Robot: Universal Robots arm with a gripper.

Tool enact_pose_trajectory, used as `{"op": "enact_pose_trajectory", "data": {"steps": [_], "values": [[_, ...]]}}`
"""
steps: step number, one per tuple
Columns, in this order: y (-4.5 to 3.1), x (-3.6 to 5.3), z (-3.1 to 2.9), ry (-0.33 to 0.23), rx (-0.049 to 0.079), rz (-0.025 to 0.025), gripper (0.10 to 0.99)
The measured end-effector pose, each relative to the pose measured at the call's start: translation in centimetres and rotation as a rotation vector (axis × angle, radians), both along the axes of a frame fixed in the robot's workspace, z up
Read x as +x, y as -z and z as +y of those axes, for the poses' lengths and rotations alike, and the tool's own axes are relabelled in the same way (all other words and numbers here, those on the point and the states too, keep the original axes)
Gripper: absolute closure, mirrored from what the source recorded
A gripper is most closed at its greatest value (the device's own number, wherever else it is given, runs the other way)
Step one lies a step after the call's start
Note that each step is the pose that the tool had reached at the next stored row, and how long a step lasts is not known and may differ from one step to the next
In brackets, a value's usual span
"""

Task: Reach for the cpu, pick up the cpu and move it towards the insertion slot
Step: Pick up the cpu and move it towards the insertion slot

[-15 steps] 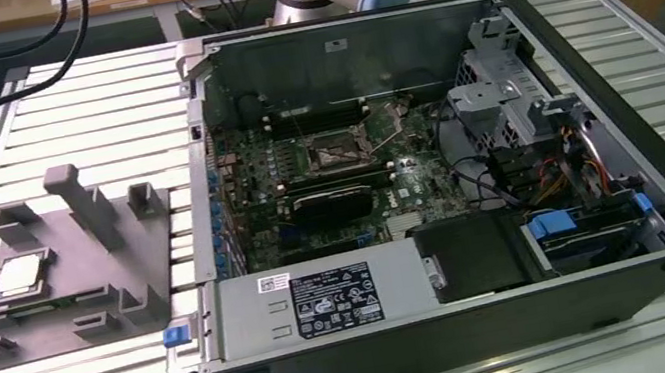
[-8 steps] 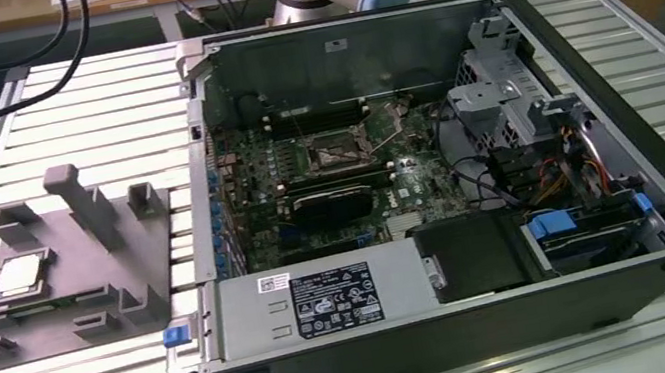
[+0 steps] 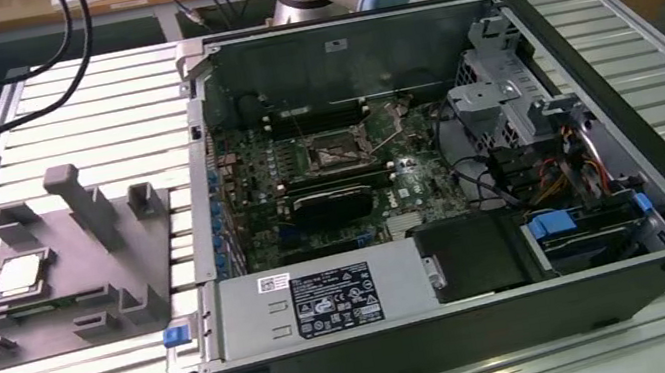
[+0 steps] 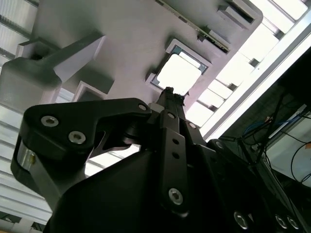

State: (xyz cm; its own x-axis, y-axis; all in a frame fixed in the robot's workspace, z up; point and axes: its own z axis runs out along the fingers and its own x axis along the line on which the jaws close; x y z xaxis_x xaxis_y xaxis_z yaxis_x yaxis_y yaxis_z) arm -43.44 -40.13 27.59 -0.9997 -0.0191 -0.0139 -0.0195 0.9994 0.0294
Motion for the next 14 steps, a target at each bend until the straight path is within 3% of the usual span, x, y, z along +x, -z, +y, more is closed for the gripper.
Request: {"op": "enact_pose_trajectory", "data": {"steps": [14], "values": [[2.55,-1.04,-0.03,0.0,0.0,0.0,0.98]]}}
